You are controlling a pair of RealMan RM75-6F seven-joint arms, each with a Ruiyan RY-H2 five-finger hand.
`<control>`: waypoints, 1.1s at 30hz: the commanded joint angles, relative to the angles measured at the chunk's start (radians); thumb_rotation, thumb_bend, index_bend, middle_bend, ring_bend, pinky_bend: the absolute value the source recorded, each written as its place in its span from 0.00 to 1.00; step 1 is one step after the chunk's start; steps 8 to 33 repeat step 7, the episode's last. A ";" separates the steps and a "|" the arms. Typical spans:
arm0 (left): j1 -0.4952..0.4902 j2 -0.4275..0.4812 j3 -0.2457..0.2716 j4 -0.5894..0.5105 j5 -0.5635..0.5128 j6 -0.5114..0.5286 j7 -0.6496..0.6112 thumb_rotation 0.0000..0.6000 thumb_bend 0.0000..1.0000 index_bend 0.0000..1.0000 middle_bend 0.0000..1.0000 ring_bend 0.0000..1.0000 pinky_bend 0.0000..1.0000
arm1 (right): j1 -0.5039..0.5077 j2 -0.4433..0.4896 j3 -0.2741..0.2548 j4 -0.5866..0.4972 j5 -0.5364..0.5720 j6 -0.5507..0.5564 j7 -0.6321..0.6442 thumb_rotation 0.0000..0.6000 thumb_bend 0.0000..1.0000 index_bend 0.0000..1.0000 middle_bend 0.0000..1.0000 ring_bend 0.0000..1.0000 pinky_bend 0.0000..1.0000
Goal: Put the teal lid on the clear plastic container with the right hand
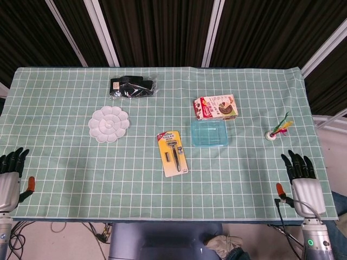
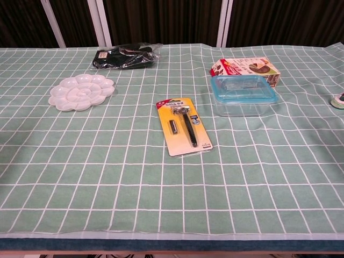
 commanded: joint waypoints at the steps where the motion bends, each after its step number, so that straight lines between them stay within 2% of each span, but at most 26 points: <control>1: 0.002 0.000 0.000 0.000 0.005 0.003 0.000 1.00 0.53 0.03 0.00 0.00 0.00 | -0.022 -0.009 -0.004 0.018 -0.014 0.011 0.008 1.00 0.41 0.04 0.00 0.00 0.00; 33: 0.005 -0.007 0.004 0.009 0.030 0.012 0.016 1.00 0.53 0.03 0.00 0.00 0.00 | -0.039 -0.009 0.008 0.025 -0.030 0.000 0.004 1.00 0.41 0.04 0.00 0.00 0.00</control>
